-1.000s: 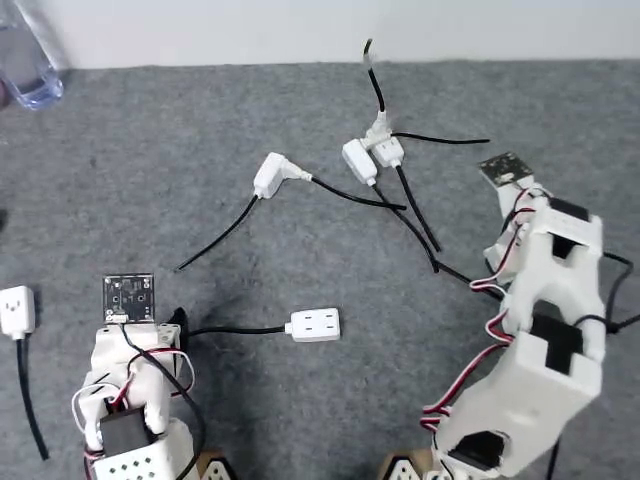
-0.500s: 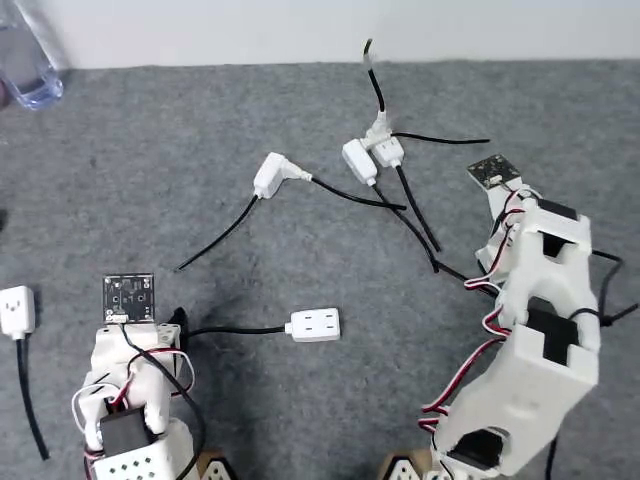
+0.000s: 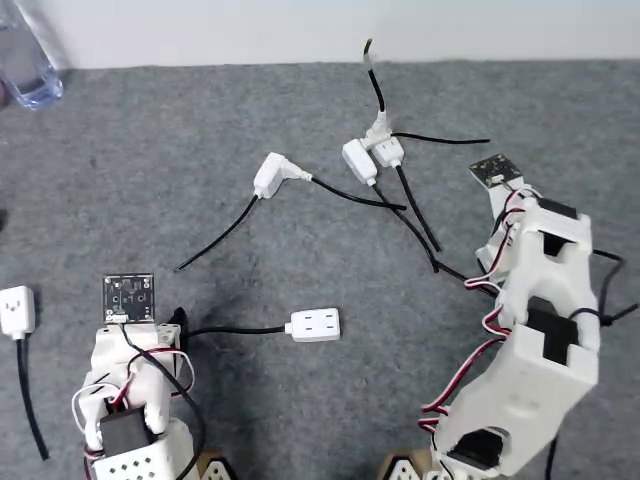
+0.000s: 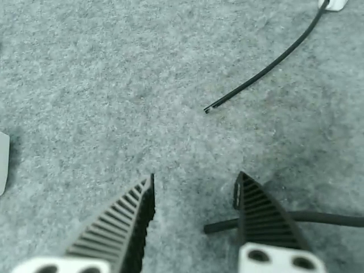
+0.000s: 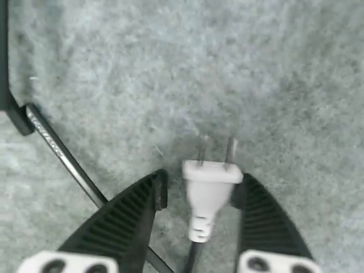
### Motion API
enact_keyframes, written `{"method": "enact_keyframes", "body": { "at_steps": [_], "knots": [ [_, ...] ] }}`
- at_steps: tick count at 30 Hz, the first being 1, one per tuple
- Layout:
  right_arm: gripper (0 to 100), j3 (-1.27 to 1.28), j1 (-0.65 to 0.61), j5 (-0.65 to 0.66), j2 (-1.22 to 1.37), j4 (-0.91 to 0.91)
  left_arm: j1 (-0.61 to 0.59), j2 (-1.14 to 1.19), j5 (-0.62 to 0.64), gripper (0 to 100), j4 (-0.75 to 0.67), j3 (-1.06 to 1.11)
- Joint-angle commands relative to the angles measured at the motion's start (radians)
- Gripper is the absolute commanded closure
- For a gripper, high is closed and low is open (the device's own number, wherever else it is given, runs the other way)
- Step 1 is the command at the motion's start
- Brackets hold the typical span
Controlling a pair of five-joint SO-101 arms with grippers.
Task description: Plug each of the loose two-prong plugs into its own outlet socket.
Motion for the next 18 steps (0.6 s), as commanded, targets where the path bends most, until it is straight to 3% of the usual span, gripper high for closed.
{"method": "enact_keyframes", "body": {
  "at_steps": [1, 18],
  "knots": [
    [90.4, -0.031, -0.022, -0.041, -0.002, 0.028, 0.006, -0.014, -0.014, 78, 0.005, -0.004],
    [89.0, -0.031, -0.022, -0.015, 0.007, 0.027, 0.003, -0.012, -0.014, 78, 0.008, -0.004]
  ]
}}
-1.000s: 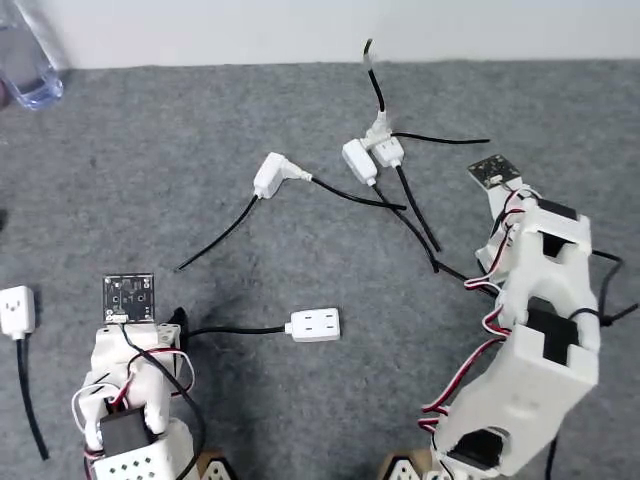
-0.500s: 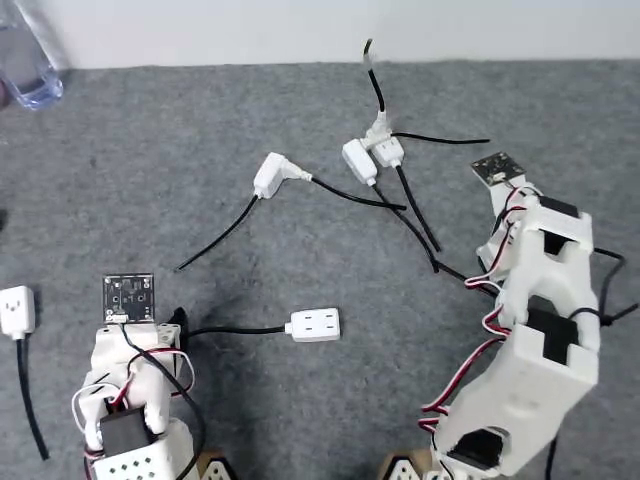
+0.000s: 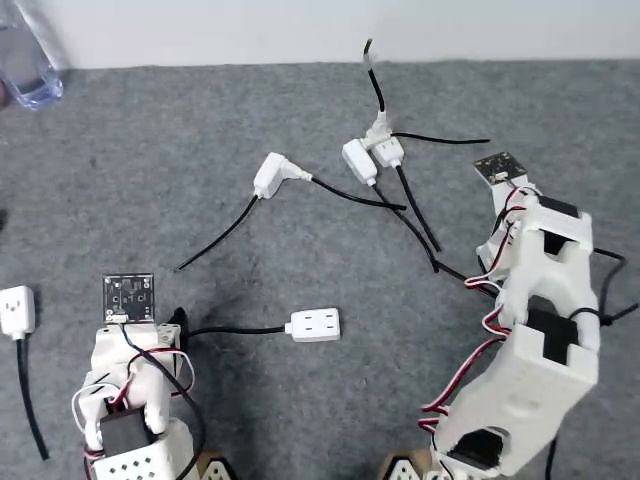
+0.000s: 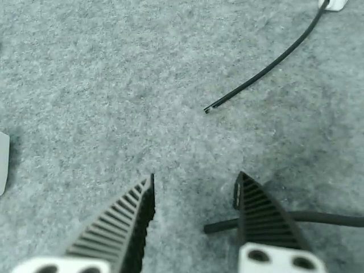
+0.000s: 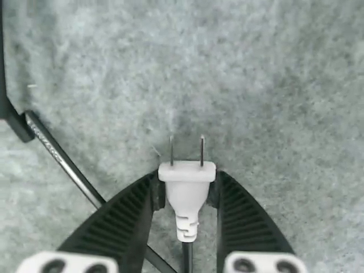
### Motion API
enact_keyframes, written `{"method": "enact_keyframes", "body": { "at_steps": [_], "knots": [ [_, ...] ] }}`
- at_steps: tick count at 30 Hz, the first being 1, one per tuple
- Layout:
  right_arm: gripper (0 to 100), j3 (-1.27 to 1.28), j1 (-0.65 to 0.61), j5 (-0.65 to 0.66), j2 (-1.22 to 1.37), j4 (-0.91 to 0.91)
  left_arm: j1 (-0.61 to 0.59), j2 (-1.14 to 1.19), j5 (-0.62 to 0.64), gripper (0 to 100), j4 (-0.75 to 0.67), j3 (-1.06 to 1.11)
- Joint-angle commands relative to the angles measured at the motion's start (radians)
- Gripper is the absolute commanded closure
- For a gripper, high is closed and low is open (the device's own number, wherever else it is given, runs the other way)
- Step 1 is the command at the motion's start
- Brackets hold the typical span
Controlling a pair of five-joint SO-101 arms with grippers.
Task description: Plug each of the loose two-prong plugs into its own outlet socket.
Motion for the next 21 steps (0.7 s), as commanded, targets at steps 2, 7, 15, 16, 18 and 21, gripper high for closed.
{"method": "enact_keyframes", "body": {
  "at_steps": [2, 7, 15, 16, 18, 21],
  "knots": [
    [89.0, -0.035, -0.022, 0.031, 0.016, 0.025, 0.002, -0.012, -0.014, 78, 0.008, -0.004],
    [89.0, -0.035, -0.015, 0.06, 0.033, 0.028, 0.002, -0.012, -0.014, 78, 0.008, -0.004],
    [90.9, -0.095, 0.005, 0.112, 0.117, 0.042, 0.005, -0.012, -0.014, 78, 0.006, -0.004],
    [93.5, -0.103, 0.007, 0.112, 0.127, 0.042, 0.005, -0.012, -0.014, 78, 0.006, -0.004],
    [97.0, -0.11, 0.007, 0.11, 0.137, 0.042, 0.005, -0.012, -0.014, 78, 0.006, -0.004],
    [96.9, -0.115, 0.008, 0.109, 0.137, 0.042, 0.005, -0.012, -0.014, 78, 0.006, -0.004]
  ]
}}
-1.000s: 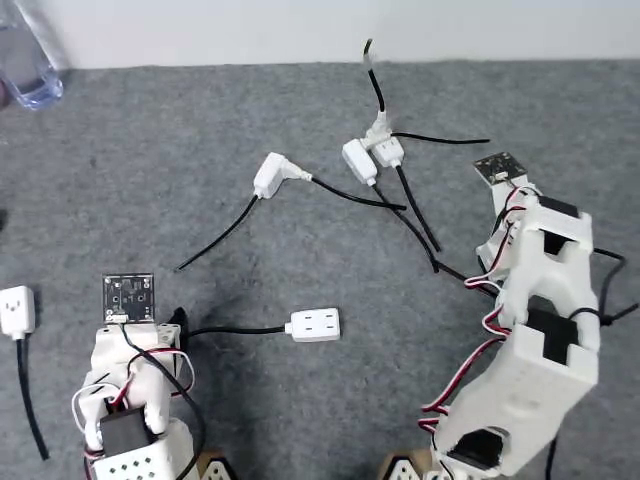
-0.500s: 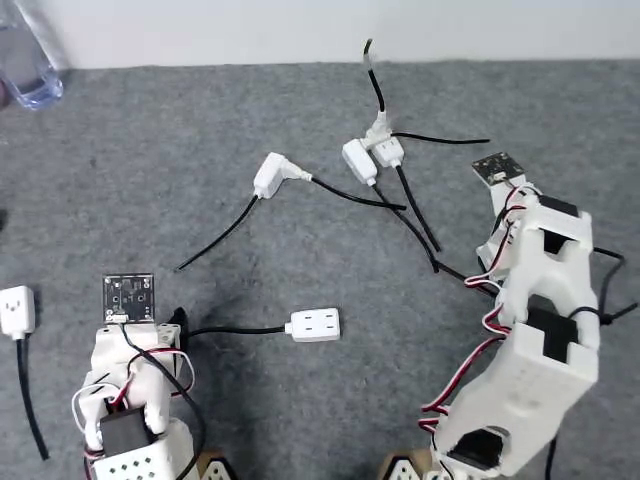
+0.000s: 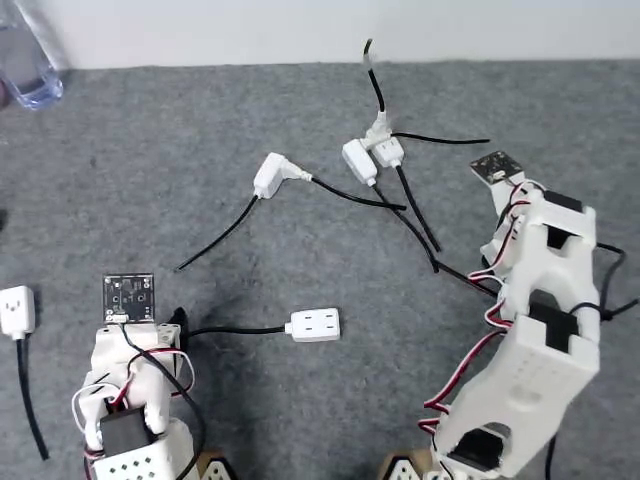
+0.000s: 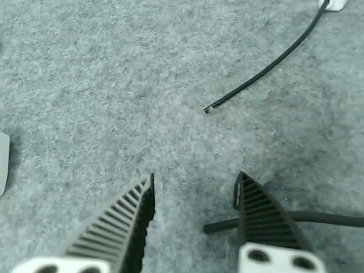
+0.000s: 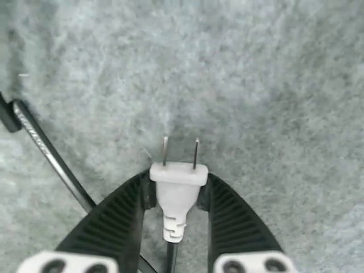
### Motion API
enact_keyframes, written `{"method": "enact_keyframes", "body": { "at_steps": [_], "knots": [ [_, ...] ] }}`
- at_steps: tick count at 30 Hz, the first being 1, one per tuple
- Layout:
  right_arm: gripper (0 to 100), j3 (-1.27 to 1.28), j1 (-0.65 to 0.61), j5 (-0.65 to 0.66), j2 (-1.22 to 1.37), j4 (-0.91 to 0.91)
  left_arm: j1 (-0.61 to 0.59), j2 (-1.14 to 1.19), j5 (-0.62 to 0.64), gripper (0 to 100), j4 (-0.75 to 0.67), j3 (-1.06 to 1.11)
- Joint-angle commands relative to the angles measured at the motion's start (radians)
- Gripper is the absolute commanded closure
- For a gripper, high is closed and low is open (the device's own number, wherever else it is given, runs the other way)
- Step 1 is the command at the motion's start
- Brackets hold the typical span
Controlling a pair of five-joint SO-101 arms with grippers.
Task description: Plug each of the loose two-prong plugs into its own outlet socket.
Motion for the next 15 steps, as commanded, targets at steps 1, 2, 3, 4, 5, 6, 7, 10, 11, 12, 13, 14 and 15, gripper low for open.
{"method": "enact_keyframes", "body": {
  "at_steps": [1, 2, 3, 4, 5, 6, 7, 10, 11, 12, 13, 14, 15],
  "knots": [
    [97.5, -0.006, 0.002, 0.002, 0.035, 0.004, 0.005, -0.012, -0.014, 78, 0.006, -0.004],
    [97.5, -0.006, 0.002, -0.002, 0.03, 0.004, 0.005, -0.012, -0.014, 78, 0.008, -0.004],
    [97.4, -0.006, 0.002, -0.002, 0.025, 0.004, 0.005, -0.012, -0.014, 78, 0.008, -0.004],
    [97.4, -0.006, 0.002, -0.002, 0.021, 0.002, 0.005, -0.012, -0.014, 78, 0.008, -0.004],
    [97.4, -0.006, 0.004, -0.005, 0.018, -0.002, 0.005, -0.012, -0.014, 78, 0.008, -0.004],
    [97.4, -0.006, 0.004, -0.006, 0.015, -0.005, 0.005, -0.012, -0.014, 78, 0.008, -0.004],
    [97.4, -0.006, 0.004, -0.006, 0.01, -0.007, 0.005, -0.012, -0.014, 78, 0.008, -0.004],
    [99.1, -0.006, -0.004, -0.003, 0.007, -0.012, 0.005, -0.012, -0.014, 78, 0.008, -0.004],
    [98.8, -0.006, -0.004, -0.005, 0.007, -0.025, 0.005, -0.012, -0.014, 78, 0.008, -0.004],
    [99.0, -0.006, -0.001, -0.008, 0.007, -0.038, 0.005, -0.012, -0.014, 78, 0.008, -0.004],
    [99.1, -0.006, 0.002, -0.009, 0.008, -0.047, 0.005, -0.012, -0.014, 78, 0.008, -0.004],
    [99.1, -0.006, 0.008, -0.006, 0.01, -0.048, 0.005, -0.012, -0.014, 78, 0.008, -0.004],
    [99.1, -0.006, 0.019, -0.005, 0.01, -0.045, 0.005, -0.012, -0.014, 78, 0.008, -0.004]
  ]
}}
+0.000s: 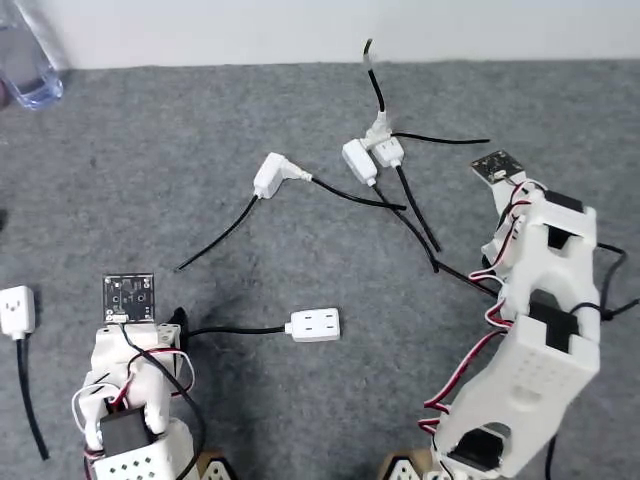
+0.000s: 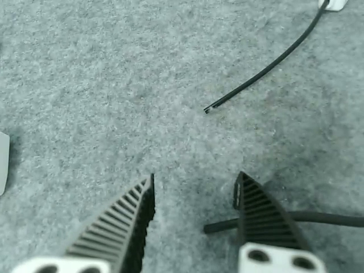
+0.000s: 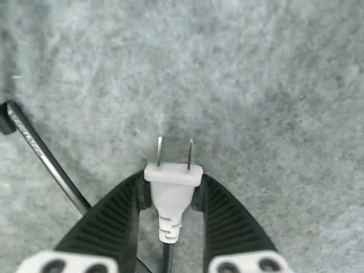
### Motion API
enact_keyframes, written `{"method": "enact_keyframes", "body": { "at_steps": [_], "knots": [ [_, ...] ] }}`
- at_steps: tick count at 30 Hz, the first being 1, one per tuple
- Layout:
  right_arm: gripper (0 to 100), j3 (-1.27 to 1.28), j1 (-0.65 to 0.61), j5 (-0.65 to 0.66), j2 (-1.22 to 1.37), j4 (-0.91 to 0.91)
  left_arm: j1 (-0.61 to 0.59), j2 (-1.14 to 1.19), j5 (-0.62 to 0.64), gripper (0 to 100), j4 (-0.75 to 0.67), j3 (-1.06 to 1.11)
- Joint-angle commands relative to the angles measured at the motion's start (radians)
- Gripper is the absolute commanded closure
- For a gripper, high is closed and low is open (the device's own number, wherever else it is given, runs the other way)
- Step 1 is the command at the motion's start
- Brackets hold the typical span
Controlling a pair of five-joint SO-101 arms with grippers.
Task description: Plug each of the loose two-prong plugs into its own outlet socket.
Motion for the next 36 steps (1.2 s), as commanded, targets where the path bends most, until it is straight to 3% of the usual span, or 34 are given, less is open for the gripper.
{"method": "enact_keyframes", "body": {
  "at_steps": [1, 15, 29, 36],
  "knots": [
    [99.1, -0.009, 0.022, -0.006, 0.008, -0.027, 0.005, -0.012, -0.014, 78, 0.008, -0.004],
    [99.1, -0.006, 0.048, 0.051, -0.03, -0.021, 0.006, -0.014, -0.014, 79, 0.002, -0.004],
    [99.1, -0.092, -0.058, -0.002, -0.303, 0.295, 0.003, -0.011, -0.008, 79, 0.009, -0.004],
    [99.1, -0.098, -0.081, -0.002, -0.375, 0.274, 0.005, -0.012, -0.009, 78, 0.058, -0.004]
  ]
}}
